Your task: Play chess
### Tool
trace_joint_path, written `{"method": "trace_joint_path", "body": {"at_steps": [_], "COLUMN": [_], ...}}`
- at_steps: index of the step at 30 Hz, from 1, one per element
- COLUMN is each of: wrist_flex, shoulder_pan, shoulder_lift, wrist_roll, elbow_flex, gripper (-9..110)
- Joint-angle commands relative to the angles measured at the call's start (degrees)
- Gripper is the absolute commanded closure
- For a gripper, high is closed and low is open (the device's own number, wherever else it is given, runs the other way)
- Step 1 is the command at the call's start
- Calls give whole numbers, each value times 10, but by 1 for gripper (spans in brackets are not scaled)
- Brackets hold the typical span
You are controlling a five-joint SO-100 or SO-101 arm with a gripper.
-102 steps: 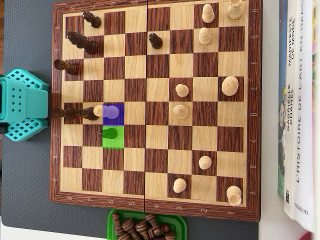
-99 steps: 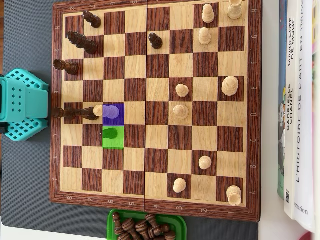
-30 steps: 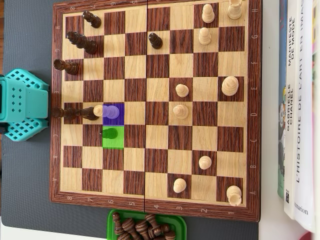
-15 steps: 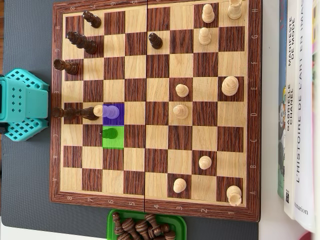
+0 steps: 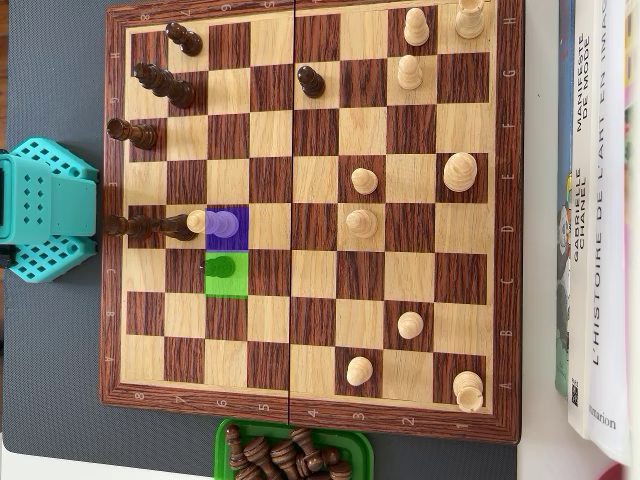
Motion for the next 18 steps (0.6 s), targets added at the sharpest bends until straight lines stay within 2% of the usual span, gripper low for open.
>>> {"method": "trace_joint_path", "body": {"at_steps": [1, 6, 18], "wrist_flex": [3, 25, 254], "shoulder_pan": [2, 3, 3], "shoulder_lift": [-7, -8, -5], "wrist_roll": [-2, -3, -3], "elbow_flex": [12, 12, -47], "gripper": [86, 86, 86]}}
